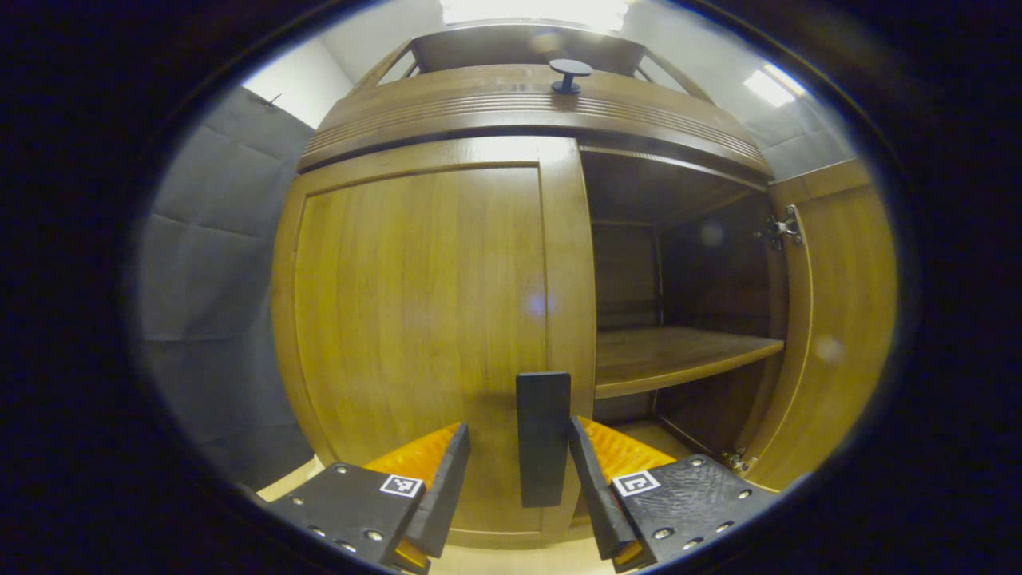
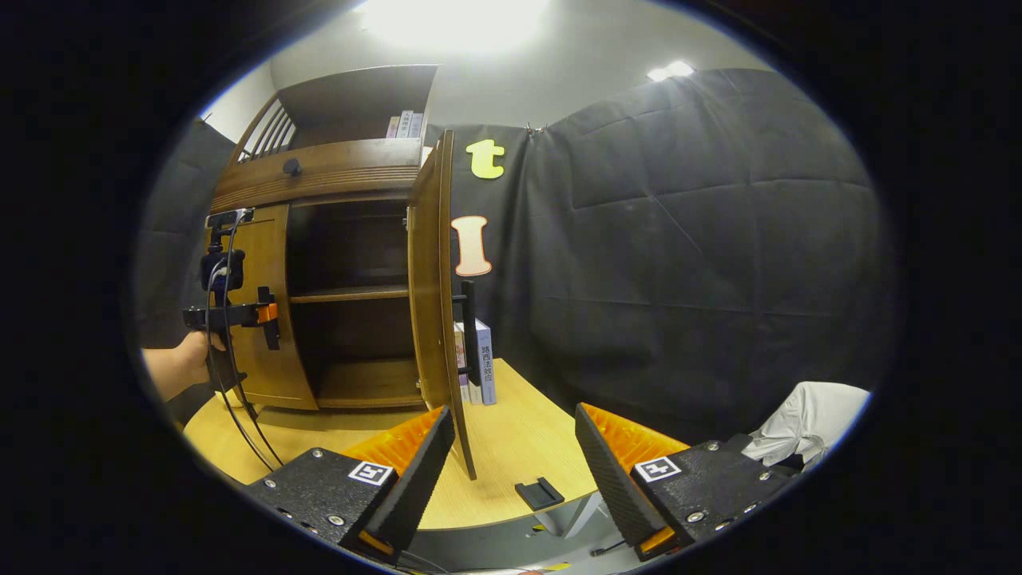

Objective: Open the right door of the double-door shoe cabinet with the right hand, and open the left door with the left hand.

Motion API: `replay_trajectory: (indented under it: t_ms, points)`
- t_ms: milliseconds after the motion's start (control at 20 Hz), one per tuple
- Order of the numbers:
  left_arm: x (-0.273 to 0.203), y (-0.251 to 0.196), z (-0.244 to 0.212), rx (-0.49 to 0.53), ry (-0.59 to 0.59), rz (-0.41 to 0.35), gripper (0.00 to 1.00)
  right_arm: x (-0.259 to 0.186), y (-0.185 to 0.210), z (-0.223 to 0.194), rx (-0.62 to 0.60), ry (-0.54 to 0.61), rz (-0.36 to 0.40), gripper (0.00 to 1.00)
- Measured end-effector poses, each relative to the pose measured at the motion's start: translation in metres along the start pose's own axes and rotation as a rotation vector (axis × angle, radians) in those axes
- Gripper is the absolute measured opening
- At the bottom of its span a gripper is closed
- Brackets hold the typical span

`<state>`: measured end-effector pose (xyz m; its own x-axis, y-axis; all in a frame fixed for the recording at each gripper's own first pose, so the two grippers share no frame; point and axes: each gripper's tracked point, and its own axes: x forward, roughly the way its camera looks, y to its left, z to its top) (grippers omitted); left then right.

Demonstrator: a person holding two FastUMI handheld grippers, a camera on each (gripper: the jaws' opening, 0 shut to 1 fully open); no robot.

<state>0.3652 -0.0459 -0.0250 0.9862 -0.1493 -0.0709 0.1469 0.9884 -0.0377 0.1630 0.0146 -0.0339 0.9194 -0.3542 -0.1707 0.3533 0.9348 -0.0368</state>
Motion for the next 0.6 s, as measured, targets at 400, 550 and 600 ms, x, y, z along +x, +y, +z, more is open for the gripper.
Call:
replay_trajectory:
  t_ms: [400, 550, 600]
  points:
    - [-0.005, -0.005, -0.004, -0.043, 0.046, -0.027, 0.25, 0.002, 0.01, 0.007, 0.012, -0.017, 0.035, 0.94]
    - [-0.009, -0.005, -0.001, -0.053, 0.047, -0.058, 0.18, 0.006, 0.016, 0.01, -0.005, -0.028, 0.054, 0.94]
    - [-0.012, -0.005, 0.002, -0.052, 0.047, -0.065, 0.2, 0.008, 0.018, 0.01, -0.003, -0.029, 0.062, 0.94]
